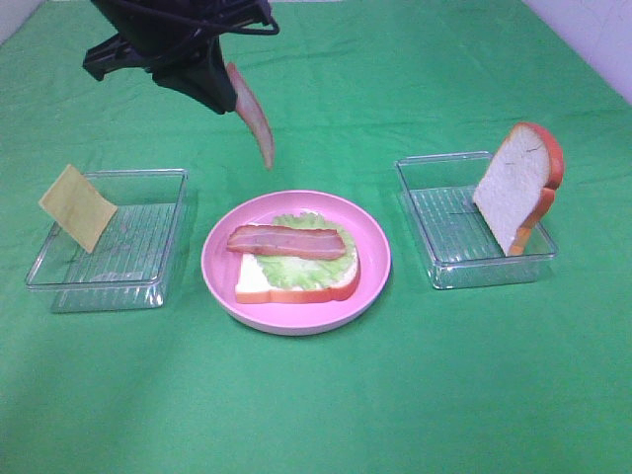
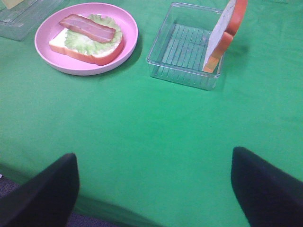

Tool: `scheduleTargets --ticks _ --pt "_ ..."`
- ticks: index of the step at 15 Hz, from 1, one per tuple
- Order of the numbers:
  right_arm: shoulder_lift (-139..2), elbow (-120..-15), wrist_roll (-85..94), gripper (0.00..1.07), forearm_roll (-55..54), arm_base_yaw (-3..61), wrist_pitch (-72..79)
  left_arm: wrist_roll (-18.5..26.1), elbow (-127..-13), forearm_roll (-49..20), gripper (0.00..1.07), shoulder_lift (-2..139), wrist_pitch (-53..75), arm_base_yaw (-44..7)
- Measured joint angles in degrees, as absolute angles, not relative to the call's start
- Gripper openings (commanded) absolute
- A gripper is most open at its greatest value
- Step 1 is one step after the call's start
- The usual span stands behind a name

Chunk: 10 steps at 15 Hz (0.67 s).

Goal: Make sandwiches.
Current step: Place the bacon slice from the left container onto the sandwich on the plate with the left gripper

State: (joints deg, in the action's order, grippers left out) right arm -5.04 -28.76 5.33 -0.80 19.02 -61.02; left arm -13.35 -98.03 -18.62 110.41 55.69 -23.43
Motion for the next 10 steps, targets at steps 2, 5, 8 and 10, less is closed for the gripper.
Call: scheduleTargets --ticks 2,5,8,10 --pt "-5.04 -28.76 5.33 0.80 -0.80 19.02 -61.02 -8.14 -98.26 -26.99 0.00 110.58 55.06 -23.49" --pt "-5.04 -28.76 5.33 0.80 -0.80 19.02 -61.02 1.03 -98.32 -41.37 0.00 113.67 53.86 -23.84" --pt "-5.04 -28.76 5.33 0.80 -0.80 19.02 -61.02 4.18 -98.32 -47.04 0.00 117.40 53.86 -24.64" --pt "-5.04 -28.76 5.33 0.80 -0.80 19.02 -61.02 4.58 -98.32 -47.61 0.00 119.86 54.03 -25.67"
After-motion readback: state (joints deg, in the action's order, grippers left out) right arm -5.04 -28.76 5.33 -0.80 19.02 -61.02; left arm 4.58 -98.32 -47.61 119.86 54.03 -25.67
